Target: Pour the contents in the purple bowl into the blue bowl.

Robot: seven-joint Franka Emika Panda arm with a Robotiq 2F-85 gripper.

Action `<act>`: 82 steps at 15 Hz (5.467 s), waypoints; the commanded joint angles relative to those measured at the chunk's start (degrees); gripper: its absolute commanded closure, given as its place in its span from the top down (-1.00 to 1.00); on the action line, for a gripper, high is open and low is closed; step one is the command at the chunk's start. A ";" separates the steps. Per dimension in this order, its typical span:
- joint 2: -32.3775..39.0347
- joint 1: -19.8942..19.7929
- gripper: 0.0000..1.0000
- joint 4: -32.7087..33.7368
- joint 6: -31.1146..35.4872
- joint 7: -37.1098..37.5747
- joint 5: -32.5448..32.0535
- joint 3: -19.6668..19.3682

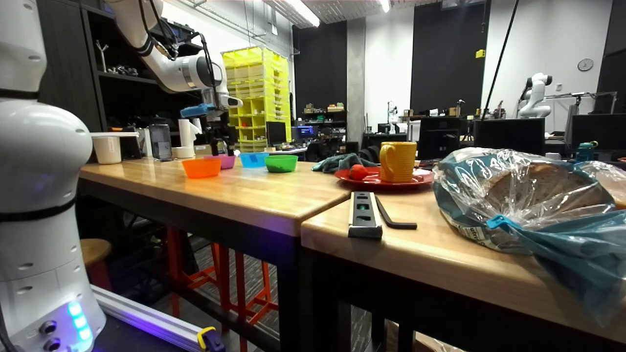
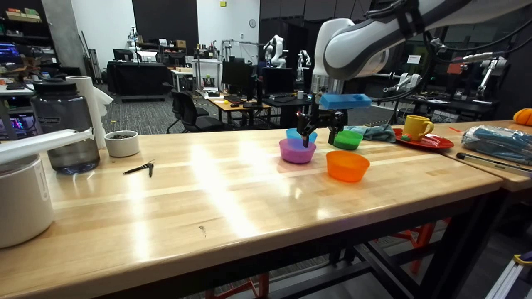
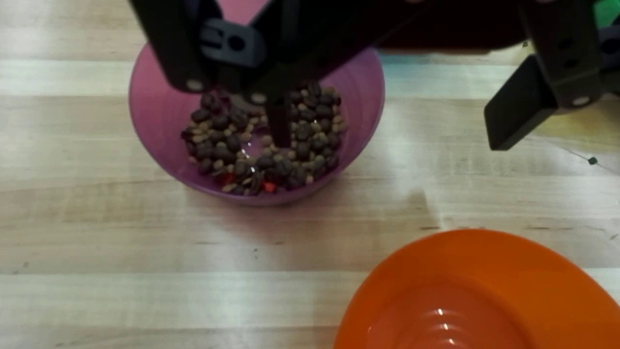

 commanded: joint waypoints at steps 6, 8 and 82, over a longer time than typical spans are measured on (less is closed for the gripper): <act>3.25 1.56 0.31 1.69 0.53 2.74 -3.16 -1.45; 3.50 1.70 0.00 1.83 0.42 2.72 -3.14 -1.51; 10.24 4.81 -0.98 30.61 -26.33 11.23 -23.50 -5.56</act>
